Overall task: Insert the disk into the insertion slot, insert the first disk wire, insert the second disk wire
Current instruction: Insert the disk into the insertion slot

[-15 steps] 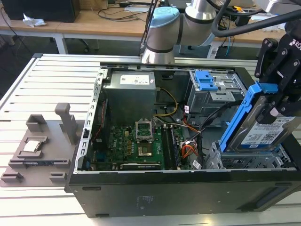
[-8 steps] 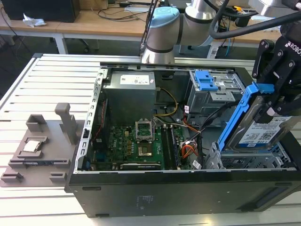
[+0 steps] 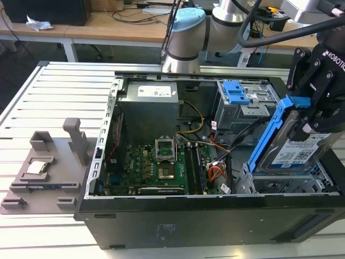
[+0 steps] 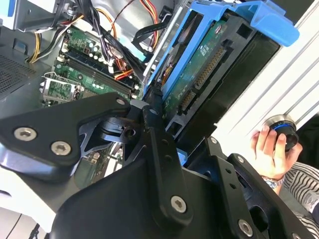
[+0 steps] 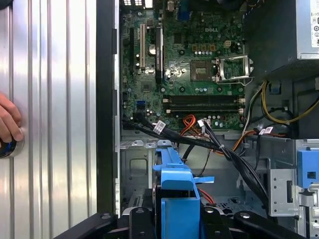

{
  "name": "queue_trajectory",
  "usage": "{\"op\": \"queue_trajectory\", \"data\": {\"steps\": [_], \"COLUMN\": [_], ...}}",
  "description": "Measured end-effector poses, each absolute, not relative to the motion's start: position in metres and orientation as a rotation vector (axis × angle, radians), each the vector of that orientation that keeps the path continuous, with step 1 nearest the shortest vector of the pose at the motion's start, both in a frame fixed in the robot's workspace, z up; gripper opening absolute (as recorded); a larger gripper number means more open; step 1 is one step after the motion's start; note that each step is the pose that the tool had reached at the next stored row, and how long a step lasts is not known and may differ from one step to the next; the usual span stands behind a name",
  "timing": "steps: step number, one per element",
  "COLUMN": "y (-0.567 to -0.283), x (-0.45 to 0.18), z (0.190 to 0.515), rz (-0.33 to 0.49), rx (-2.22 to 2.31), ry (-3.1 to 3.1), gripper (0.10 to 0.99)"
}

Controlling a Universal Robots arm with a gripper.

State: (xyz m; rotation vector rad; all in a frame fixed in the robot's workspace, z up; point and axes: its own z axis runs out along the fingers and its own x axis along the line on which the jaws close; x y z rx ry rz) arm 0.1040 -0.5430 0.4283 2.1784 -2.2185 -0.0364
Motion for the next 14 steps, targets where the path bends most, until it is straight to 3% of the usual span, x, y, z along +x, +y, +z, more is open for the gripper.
{"op": "queue_trajectory", "data": {"steps": [14], "y": [-0.5429], "x": [0.1040], "z": [0.4165], "rz": [-0.036], "rx": [2.178], "ry": [-2.218], "gripper": [0.365]}}
